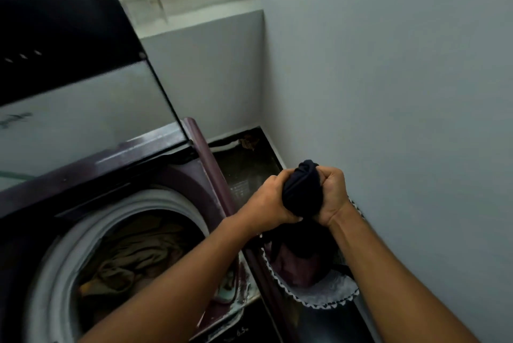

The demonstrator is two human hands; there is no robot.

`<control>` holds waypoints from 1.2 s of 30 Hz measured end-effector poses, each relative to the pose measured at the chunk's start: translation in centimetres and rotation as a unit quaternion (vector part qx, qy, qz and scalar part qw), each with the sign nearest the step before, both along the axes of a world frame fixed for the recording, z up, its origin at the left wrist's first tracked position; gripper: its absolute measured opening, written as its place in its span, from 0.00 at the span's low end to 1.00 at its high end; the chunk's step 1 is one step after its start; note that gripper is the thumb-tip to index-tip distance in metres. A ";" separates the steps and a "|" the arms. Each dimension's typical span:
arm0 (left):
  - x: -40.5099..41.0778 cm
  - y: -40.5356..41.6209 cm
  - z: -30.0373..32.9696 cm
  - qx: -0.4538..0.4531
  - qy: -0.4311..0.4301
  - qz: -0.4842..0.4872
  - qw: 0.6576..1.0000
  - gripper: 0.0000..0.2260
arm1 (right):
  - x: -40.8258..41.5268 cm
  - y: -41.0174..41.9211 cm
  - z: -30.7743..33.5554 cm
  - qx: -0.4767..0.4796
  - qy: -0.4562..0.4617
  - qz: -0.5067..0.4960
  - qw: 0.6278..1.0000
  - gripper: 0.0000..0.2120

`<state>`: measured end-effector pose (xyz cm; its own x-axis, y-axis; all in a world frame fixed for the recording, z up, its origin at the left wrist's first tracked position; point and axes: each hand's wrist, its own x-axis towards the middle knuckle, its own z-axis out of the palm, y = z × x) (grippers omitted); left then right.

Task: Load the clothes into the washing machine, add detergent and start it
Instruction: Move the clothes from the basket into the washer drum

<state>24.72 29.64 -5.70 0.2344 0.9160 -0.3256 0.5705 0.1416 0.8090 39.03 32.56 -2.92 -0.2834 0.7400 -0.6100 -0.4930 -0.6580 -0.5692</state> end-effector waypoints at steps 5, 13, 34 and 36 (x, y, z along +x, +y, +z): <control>-2.5 -0.8 7.0 0.062 0.004 0.027 0.998 0.40 | -3.2 -0.5 5.7 0.040 0.070 -0.003 0.997 0.11; -8.0 -4.5 15.8 0.134 0.022 0.105 0.985 0.36 | -9.1 -1.8 12.9 0.119 0.172 0.106 0.972 0.23; -23.3 -21.2 12.6 0.100 0.105 0.351 0.925 0.34 | -29.3 -13.4 8.1 0.033 0.041 0.302 0.952 0.11; -23.4 -21.6 11.4 0.089 0.122 0.350 0.924 0.35 | -29.5 -13.7 6.7 0.024 0.023 0.306 0.951 0.14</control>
<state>1.37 8.08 5.71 -0.4967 0.8596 -0.1202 0.5579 0.4223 0.7144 9.57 18.86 3.76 -0.6958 0.4546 -0.5561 -0.0512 -0.8036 -0.5930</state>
